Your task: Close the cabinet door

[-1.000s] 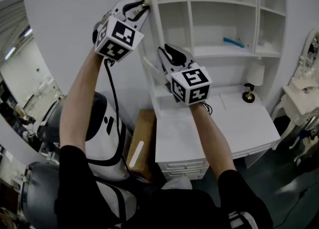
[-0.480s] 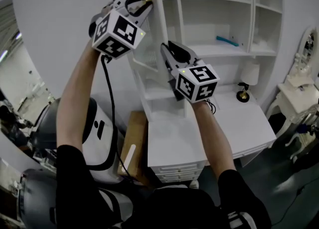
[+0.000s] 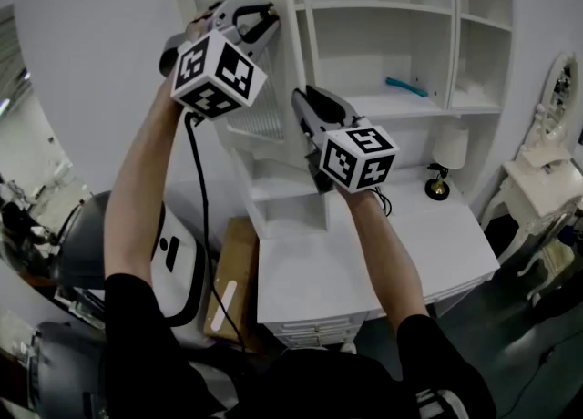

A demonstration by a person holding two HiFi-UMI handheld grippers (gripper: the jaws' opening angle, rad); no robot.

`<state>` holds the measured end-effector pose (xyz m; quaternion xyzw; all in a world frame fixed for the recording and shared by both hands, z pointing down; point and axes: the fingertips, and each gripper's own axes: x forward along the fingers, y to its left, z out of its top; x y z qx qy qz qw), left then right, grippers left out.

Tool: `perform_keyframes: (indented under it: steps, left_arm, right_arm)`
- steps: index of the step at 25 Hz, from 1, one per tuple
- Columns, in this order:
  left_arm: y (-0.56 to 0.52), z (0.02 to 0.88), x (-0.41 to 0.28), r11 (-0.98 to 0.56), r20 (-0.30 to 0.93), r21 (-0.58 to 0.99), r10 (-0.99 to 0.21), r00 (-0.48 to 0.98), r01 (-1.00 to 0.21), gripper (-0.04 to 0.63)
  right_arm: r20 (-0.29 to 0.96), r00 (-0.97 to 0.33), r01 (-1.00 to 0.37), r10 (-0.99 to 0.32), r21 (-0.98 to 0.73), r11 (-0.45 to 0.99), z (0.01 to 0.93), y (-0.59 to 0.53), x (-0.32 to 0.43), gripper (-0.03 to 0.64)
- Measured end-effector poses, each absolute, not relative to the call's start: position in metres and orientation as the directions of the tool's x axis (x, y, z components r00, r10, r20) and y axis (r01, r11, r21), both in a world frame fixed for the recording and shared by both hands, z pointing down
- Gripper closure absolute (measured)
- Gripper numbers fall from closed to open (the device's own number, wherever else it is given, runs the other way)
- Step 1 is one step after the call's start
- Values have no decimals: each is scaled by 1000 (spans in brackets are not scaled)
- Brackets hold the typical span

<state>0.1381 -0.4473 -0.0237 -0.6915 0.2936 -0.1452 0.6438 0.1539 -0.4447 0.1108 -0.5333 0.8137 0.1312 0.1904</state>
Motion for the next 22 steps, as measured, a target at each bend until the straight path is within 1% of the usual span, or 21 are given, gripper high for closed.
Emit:
perform_keyframes:
  steps: [6, 11, 22]
  left_arm:
    - [-460, -25, 157, -14, -137, -983, -617, 775, -184, 505]
    - [-470, -24, 169, 0, -139, -985, -609, 781, -175, 505]
    - [-495, -23, 196, 11, -128, -988, -632, 764, -156, 505]
  right_arm:
    - [-437, -392, -900, -809, 2, 435, 109, -461, 172, 532]
    - [-433, -399, -900, -808, 15, 436, 111, -474, 182, 529]
    - [-443, -396, -902, -804, 25, 431, 111, -503, 206, 522]
